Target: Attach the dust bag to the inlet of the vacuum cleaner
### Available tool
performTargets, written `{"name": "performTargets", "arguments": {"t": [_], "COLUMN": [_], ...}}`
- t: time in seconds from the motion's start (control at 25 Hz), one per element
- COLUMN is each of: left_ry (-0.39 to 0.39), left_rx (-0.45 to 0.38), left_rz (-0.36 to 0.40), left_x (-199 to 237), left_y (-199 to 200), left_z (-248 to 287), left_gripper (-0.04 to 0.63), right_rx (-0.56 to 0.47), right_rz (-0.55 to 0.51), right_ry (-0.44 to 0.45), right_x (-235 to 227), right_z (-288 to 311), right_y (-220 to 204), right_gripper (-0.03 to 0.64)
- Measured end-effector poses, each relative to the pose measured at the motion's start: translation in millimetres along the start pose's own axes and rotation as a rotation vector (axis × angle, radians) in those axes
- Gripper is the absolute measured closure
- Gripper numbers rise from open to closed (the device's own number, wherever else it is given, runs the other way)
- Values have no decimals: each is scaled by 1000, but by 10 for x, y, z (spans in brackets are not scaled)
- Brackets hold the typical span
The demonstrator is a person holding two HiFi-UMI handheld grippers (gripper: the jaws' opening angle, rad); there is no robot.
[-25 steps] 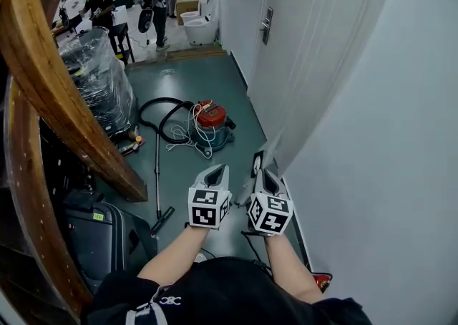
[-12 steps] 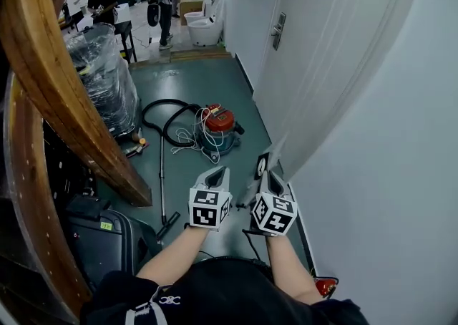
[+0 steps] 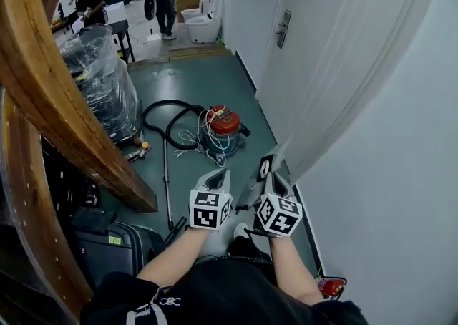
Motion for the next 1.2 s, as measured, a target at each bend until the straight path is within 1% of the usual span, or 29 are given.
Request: {"name": "performTargets", "arguments": {"t": [0.12, 0.28, 0.44, 0.6, 0.72, 0.92, 1.2], "left_ry": [9, 23, 53, 63, 57, 57, 75], "left_rx": [0, -9, -21, -23, -13, 7, 31], "left_rz": [0, 9, 3, 4, 21, 42, 34], "left_x": [115, 244, 418, 464, 438, 456, 561], "left_y": [89, 240, 496, 747, 881, 1020, 1102], "left_z": [189, 579, 1022, 1474, 1800, 2249, 2648], "left_gripper": [597, 597, 597, 597, 597, 597, 597], "right_rx": [5, -1, -12, -18, -17, -3, 25], "right_rz": [3, -9, -21, -23, -6, 18, 47], "right_ry": [11, 20, 35, 41, 42, 43, 48], "right_x": [-20, -143, -283, -497, -666, -890, -1094], "right_z": [248, 663, 1088, 1550, 1879, 2331, 2745], "right_y": [52, 138, 293, 480, 594, 669, 696], "right_gripper": [604, 604, 604, 604, 604, 604, 604]}}
Point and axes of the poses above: the fingertips, and each gripper's own axes: z forward along the fingers, x to its left, y out of its top, the point moved 7 cm from there along -z, backward along the fingers, and after that the axes turned 13 degrees about -z, right-handed, at the moved point
